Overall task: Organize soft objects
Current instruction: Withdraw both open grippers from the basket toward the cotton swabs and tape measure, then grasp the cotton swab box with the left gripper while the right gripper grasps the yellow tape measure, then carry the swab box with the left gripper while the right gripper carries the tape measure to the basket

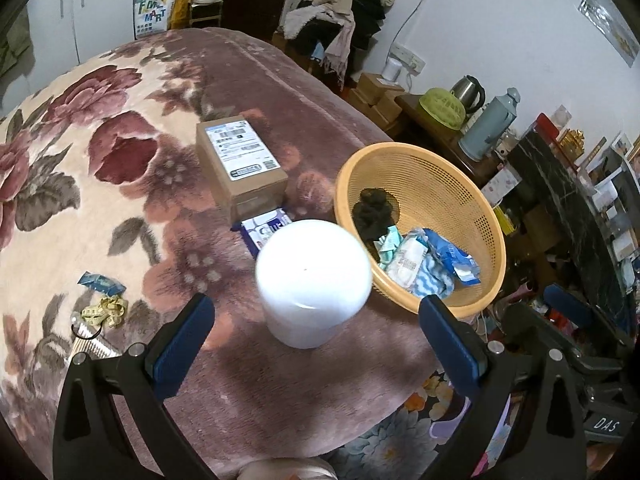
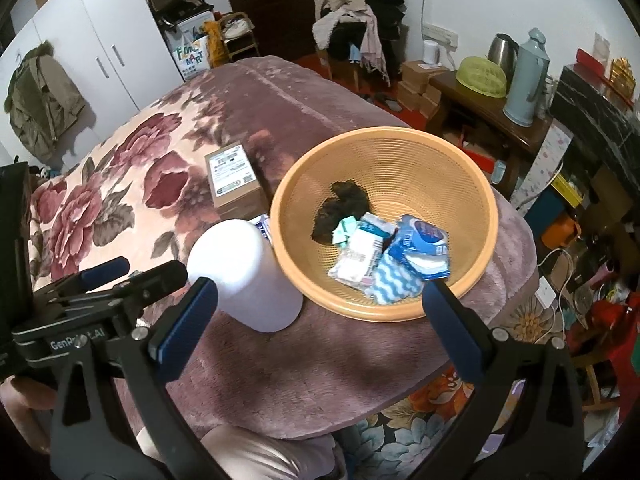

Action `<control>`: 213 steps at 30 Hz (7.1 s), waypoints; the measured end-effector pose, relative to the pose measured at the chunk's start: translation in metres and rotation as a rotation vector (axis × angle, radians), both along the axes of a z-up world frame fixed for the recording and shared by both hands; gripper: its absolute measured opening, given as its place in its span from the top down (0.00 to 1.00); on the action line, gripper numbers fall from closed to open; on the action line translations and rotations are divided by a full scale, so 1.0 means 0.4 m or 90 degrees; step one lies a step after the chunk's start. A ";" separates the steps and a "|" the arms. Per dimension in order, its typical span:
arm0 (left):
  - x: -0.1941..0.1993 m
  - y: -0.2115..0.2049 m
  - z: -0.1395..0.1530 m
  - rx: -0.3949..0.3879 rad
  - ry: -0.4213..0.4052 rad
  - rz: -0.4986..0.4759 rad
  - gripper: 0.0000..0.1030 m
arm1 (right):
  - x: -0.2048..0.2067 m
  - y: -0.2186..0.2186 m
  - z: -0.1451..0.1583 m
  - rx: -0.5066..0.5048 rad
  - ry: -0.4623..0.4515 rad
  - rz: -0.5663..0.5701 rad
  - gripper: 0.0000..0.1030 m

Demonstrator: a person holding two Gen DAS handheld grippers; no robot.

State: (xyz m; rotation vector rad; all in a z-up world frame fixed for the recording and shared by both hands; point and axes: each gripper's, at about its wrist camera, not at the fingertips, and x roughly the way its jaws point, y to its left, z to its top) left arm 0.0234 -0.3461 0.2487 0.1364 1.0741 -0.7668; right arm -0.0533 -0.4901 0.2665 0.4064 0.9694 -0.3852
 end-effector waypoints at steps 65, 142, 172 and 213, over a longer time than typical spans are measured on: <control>0.237 0.688 -0.289 0.041 0.105 0.244 0.01 | 0.275 0.549 -0.169 0.024 0.080 0.253 0.00; 0.220 0.831 -0.502 0.056 0.149 0.390 0.23 | 0.378 0.613 -0.478 0.113 0.163 0.371 0.62; 0.207 0.787 -0.481 0.074 0.149 0.346 0.23 | 0.400 0.703 -0.407 0.081 0.133 0.478 0.49; 0.089 0.426 -0.138 0.047 0.046 0.185 0.23 | 0.185 0.377 -0.076 0.081 0.003 0.281 0.49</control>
